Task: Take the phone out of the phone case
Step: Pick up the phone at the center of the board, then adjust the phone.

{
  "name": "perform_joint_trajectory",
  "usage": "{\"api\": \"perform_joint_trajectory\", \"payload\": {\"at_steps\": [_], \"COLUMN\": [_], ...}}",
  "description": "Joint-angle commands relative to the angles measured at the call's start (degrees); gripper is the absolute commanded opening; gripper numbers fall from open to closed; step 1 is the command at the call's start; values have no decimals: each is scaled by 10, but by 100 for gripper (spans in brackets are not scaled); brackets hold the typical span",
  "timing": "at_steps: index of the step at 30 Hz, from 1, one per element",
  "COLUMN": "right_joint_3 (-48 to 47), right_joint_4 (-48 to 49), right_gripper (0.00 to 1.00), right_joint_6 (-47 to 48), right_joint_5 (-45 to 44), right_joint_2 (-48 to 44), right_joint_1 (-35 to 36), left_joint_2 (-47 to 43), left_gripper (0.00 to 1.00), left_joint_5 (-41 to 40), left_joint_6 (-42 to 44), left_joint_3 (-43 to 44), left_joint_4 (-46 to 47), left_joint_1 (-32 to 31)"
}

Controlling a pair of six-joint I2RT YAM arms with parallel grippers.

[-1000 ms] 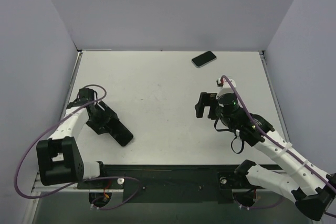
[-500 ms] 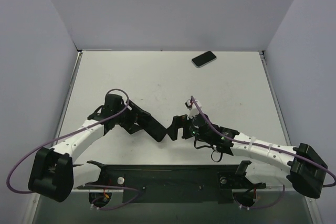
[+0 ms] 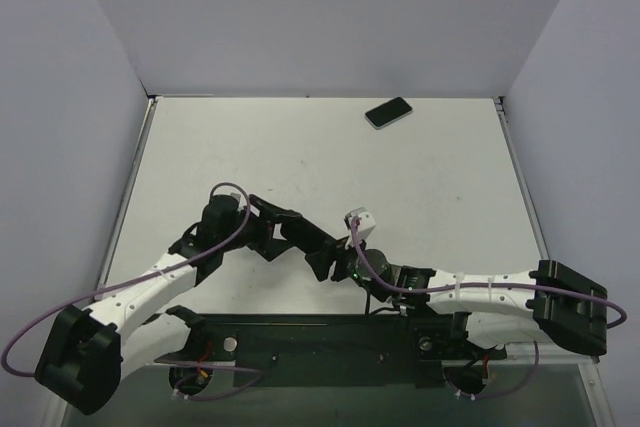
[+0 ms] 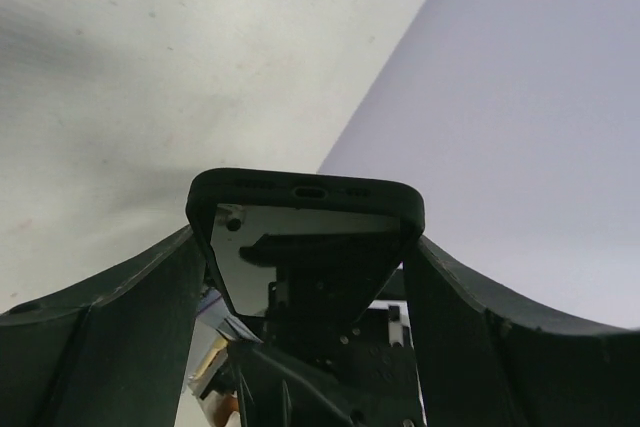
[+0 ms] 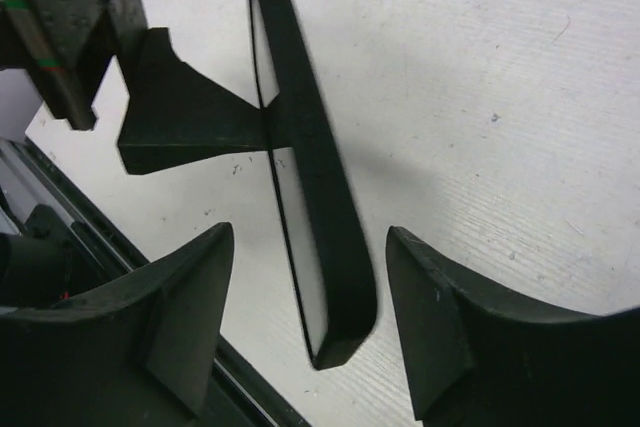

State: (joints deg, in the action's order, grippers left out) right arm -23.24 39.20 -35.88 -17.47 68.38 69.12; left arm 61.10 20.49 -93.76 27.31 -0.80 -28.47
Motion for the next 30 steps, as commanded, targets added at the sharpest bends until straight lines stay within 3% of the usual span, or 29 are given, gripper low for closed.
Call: {"api": "perform_joint_trajectory", "payload": {"at_steps": [1, 3, 5, 6, 7, 8, 9, 13, 16, 23, 27, 30], "right_joint_3": [7, 10, 11, 9, 8, 2, -1, -16, -27, -73, -170, -250], "right_joint_4": [70, 57, 47, 35, 20, 7, -18, -89, -133, -249, -390, -575], "right_gripper": [45, 27, 1, 0, 0, 0, 0, 0, 0, 0, 0, 0], "right_joint_6": [9, 12, 18, 21, 25, 32, 34, 39, 34, 75, 113, 158], "right_joint_5": [-62, -69, -73, -80, -82, -86, -88, -62, -7, 87, 257, 370], "right_joint_2": [-18, -26, -41, -47, -61, -68, -84, -129, -152, -177, -162, -102], "right_joint_1": [13, 15, 15, 15, 15, 14, 13, -18, -77, -147, -244, -301], "left_joint_2": [-82, -104, -118, -120, -123, -122, -123, -128, -140, -181, -178, -149], "left_gripper": [0, 0, 3, 36, 53, 80, 83, 85, 87, 89, 89, 88], "left_joint_5": [10, 10, 13, 15, 19, 21, 18, 24, -4, -46, -25, 19], "left_joint_6": [-58, -69, -76, -74, -69, -64, -44, 1, 63, 120, 353, 530], "left_joint_3": [-13, -30, -49, -53, -53, -50, -44, -22, 1, -11, 52, 124], "left_joint_4": [79, 86, 112, 126, 121, 100, 92, 46, -47, -29, -54, -112], "left_joint_1": [-7, -8, -8, -8, -8, -8, -7, -7, -6, 1, 3, -5]}}
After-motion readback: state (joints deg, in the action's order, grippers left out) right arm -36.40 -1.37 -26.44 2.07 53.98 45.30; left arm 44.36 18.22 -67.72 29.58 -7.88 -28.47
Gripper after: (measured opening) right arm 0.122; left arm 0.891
